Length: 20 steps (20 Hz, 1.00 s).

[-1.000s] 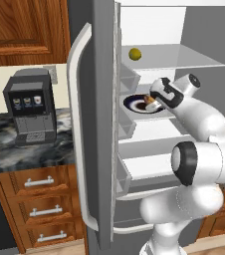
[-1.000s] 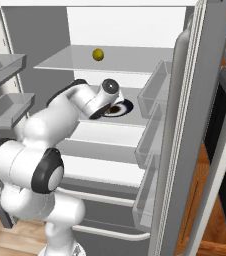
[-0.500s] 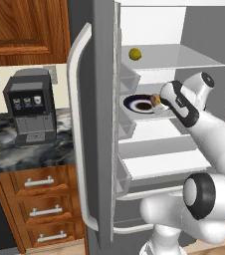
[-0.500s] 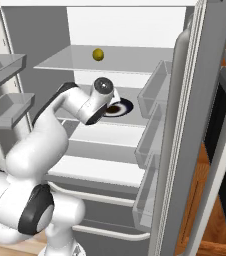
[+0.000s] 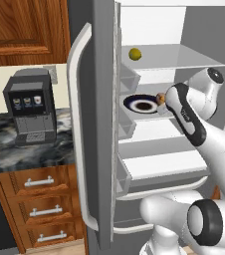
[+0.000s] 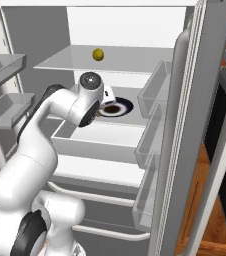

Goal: Transport the chicken drumstick from the fridge to the microwave and turn on the microwave.

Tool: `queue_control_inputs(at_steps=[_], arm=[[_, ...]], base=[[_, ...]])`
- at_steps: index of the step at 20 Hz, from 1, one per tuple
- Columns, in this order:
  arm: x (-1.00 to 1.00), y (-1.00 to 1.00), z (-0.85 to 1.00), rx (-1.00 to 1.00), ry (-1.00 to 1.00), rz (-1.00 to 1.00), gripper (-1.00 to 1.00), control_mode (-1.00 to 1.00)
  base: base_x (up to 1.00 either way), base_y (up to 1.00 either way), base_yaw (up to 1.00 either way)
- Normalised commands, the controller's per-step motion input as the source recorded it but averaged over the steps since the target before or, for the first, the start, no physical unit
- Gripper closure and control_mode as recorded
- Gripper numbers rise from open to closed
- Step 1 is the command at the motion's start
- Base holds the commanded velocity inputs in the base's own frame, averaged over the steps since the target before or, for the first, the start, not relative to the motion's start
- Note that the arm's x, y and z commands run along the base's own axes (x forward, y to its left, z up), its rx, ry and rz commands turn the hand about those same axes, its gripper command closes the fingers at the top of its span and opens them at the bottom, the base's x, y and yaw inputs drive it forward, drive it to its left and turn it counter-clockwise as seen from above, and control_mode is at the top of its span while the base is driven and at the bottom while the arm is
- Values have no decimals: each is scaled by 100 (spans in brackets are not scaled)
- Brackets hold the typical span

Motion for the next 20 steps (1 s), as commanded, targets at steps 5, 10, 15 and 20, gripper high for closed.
queue_control_inputs(at_steps=[5,10,15,20], arm=[[-36,0,32,0,11,-22,100,-100],[-27,-3,25,0,6,-17,100,-100],[-39,-2,13,0,0,-8,100,-100],[-41,0,6,0,-5,-2,100,-100]], base=[[0,0,0],[0,0,0],[0,0,0],[0,0,0]])
